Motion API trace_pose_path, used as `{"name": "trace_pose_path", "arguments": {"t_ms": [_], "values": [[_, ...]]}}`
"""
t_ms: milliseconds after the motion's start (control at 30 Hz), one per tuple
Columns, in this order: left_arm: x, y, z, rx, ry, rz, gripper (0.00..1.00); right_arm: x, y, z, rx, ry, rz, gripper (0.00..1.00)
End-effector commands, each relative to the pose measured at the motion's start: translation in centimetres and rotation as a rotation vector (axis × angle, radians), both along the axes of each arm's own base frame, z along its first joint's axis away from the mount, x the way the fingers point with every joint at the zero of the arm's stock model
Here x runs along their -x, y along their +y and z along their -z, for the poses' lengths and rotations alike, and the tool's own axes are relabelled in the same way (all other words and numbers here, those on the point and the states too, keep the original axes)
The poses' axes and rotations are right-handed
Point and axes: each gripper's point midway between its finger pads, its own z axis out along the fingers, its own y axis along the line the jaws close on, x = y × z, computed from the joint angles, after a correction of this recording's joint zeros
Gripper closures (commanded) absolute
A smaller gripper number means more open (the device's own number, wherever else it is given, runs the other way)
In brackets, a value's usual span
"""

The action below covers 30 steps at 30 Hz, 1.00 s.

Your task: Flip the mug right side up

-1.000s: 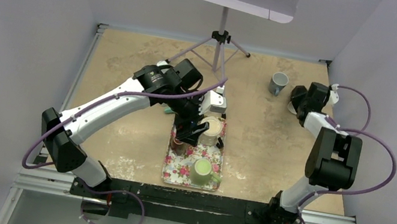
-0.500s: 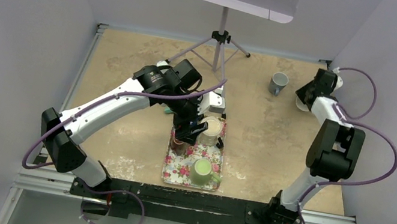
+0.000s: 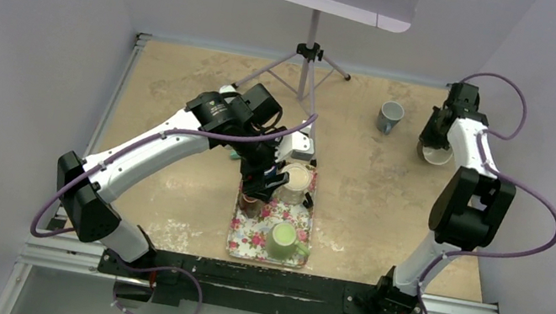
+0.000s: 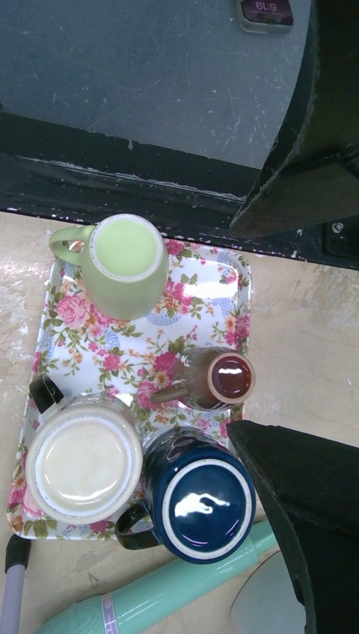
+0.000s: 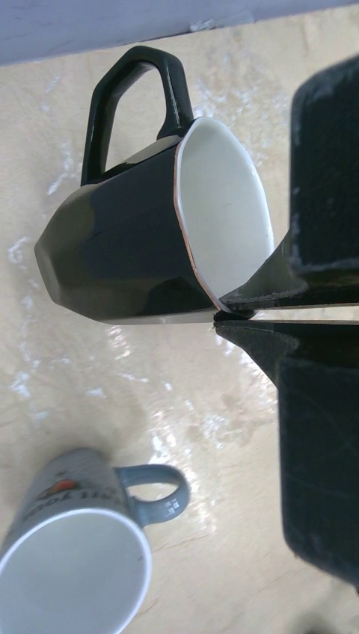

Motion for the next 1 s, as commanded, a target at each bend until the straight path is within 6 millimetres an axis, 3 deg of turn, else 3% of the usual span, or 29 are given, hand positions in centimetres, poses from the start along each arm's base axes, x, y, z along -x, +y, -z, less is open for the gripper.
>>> {"name": "trace_pose_path", "arguments": {"t_ms": [0, 133, 300, 500, 700, 800, 967], "values": [[0.0, 0.1, -1.7, 0.045, -0.04, 0.016, 0.05, 1.6, -0.1, -1.9, 0.043, 0.078, -0.078, 1.0], [0.0, -0.1, -1.7, 0.047, -0.034, 0.022, 0.05, 2.4, 0.1, -2.3, 0.052, 0.121, -0.122, 1.0], [-0.2, -0.3, -1.7, 0.049, -0.032, 0.023, 0.05, 1.3, 0.7, 0.0, 0.019, 0.175, -0.177, 0.99], [-0.1, -0.2, -1.7, 0.046, -0.032, 0.022, 0.05, -1.0, 0.2, 1.0, 0.048, 0.162, -0.169, 0.78], [-0.1, 0.1, -1.6, 0.039, -0.042, 0.025, 0.05, -1.2, -0.3, 2.9, 0.074, 0.183, -0.18, 0.68], [-0.1, 0.1, -1.5, 0.038, -0.041, 0.023, 0.05, -1.5, -0.4, 2.9, 0.083, 0.162, -0.185, 0.71], [-0.2, 0.0, -1.5, 0.036, -0.039, 0.023, 0.05, -3.4, -0.3, 1.6, 0.097, 0.093, -0.248, 0.94]]}}
